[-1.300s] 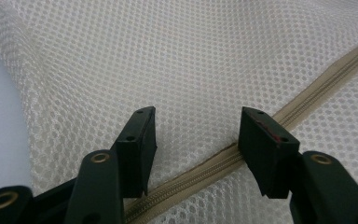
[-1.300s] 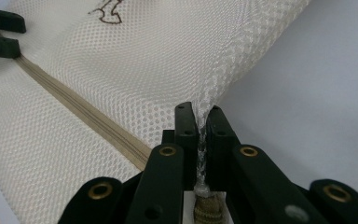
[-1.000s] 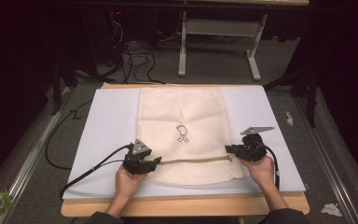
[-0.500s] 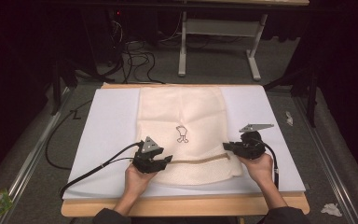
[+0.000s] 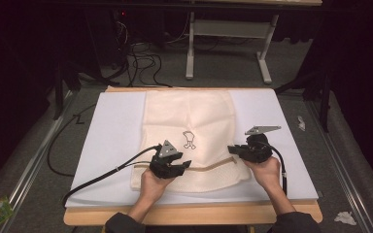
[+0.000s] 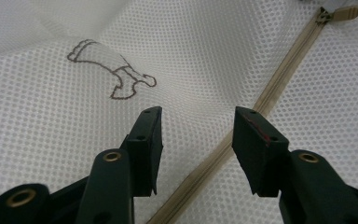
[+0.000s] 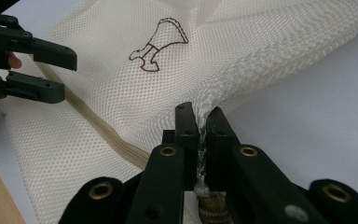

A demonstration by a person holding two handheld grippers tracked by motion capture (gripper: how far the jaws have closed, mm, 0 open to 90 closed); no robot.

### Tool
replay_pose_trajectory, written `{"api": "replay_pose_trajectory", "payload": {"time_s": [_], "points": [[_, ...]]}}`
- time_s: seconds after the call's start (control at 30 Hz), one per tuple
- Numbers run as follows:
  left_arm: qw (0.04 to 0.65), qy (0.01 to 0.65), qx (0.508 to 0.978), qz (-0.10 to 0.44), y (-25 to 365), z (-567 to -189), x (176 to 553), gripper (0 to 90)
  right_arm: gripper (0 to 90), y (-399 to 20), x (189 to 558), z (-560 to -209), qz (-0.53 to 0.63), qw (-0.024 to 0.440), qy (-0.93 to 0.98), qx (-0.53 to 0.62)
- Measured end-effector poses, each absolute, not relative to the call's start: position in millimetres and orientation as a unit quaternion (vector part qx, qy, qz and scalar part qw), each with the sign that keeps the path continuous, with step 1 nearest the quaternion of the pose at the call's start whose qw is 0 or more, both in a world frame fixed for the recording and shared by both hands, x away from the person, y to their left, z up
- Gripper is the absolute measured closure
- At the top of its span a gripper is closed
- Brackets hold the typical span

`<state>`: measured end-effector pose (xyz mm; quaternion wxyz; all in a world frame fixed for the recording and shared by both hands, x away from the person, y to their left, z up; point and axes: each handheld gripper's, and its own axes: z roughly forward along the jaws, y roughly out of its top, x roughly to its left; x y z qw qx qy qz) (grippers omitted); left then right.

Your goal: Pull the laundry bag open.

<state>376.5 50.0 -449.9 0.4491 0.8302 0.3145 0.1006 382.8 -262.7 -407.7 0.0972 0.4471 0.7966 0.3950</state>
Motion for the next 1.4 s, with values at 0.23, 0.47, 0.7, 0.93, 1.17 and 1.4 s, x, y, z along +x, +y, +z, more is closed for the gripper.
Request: {"api": "replay_pose_trajectory", "payload": {"time_s": [0.23,0.47,0.7,0.93,1.17,1.4], "points": [[0.455,0.312,0.83,0.087,40.3,-449.1,377.5,52.8,87.4,-256.3,386.1,-405.3,0.398,0.097,0.798,0.442],[0.46,0.301,0.832,0.08,30.2,-449.2,376.2,52.9,87.4,-248.7,388.0,-404.7,0.399,0.096,0.799,0.44],[0.459,0.294,0.835,0.081,27.4,-449.5,374.2,55.0,87.4,-243.4,390.0,-403.7,0.406,0.095,0.799,0.433],[0.451,0.275,0.845,0.081,13.3,-451.0,371.8,55.7,87.4,-238.2,391.2,-400.7,0.417,0.084,0.797,0.429],[0.462,0.267,0.843,0.068,5.6,-448.9,372.9,58.0,87.4,-230.2,392.3,-398.6,0.416,0.08,0.801,0.423],[0.445,0.258,0.855,0.072,-4.8,-450.8,374.6,64.0,87.4,-227.3,392.6,-397.0,0.427,0.073,0.799,0.418]]}}
